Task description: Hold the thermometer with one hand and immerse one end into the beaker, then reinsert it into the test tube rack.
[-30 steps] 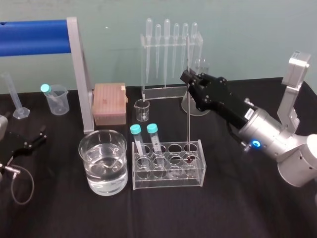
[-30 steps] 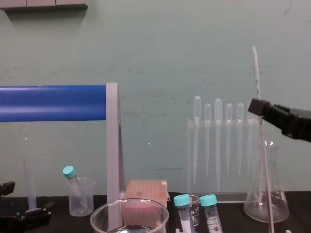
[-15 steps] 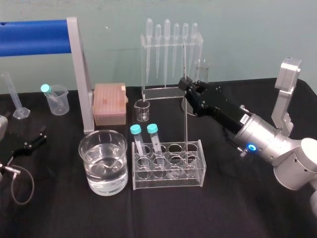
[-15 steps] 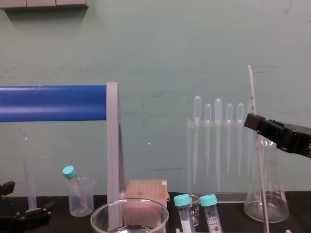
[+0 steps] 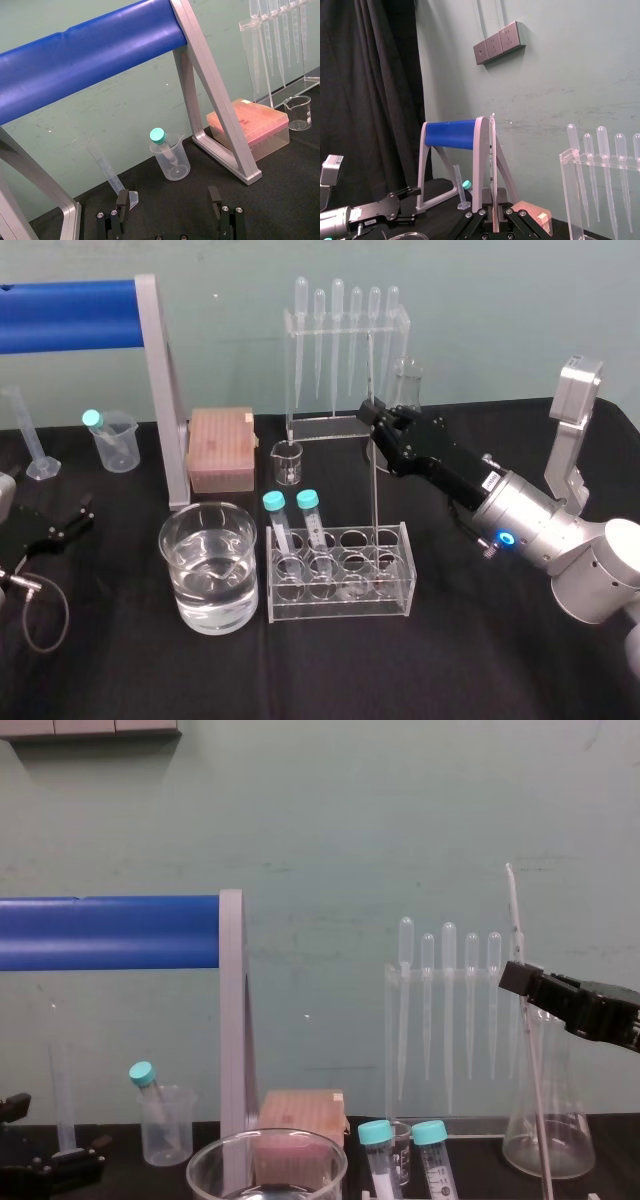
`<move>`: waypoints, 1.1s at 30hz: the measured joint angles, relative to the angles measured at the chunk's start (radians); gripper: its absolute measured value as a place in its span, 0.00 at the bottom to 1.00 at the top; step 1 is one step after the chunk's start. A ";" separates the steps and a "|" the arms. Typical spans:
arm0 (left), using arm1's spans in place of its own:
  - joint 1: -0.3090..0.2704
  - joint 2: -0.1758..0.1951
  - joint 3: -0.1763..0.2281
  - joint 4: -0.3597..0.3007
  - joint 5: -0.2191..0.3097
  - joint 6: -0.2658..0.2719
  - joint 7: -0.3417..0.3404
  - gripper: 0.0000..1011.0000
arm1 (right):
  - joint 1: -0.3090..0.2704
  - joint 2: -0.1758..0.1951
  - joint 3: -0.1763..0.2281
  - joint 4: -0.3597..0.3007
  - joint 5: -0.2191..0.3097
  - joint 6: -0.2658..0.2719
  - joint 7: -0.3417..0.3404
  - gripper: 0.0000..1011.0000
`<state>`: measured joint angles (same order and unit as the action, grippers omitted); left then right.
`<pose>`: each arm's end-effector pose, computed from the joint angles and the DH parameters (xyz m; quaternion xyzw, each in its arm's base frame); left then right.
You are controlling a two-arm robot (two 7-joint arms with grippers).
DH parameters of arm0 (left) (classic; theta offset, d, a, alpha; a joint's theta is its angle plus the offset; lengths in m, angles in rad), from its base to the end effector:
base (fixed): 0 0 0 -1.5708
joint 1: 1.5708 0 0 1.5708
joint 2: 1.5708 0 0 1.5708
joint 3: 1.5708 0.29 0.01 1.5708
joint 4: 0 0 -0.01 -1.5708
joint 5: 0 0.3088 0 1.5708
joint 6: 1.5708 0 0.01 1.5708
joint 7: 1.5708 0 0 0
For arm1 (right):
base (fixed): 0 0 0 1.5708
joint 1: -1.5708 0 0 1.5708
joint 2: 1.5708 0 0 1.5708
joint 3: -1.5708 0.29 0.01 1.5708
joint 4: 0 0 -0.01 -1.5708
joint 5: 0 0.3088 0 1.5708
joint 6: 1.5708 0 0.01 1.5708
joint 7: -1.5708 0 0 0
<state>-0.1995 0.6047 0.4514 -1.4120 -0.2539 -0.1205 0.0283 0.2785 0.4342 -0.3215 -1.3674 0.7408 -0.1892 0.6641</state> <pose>0.3581 0.0827 -0.3023 0.1415 -0.1325 0.5799 0.7913 0.3946 -0.0619 -0.2732 0.1428 0.0045 -0.3575 0.9229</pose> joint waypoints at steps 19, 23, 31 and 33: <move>0.000 0.000 0.000 0.000 0.000 0.000 0.000 1.00 | 0.000 0.000 0.001 0.000 0.001 -0.003 0.003 0.21; 0.000 0.000 0.000 0.000 0.000 0.000 0.000 1.00 | 0.000 0.000 0.001 0.000 0.002 -0.004 0.003 0.32; 0.000 0.000 0.000 0.000 0.000 0.000 0.000 1.00 | 0.000 0.000 0.001 0.000 0.002 -0.004 0.004 0.58; 0.000 0.000 0.000 0.000 0.000 0.000 0.000 1.00 | 0.000 0.000 0.001 0.000 0.002 -0.004 0.004 0.64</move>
<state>-0.1995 0.6046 0.4514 -1.4120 -0.2539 -0.1205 0.0283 0.2785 0.4342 -0.3206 -1.3673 0.7426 -0.1934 0.6683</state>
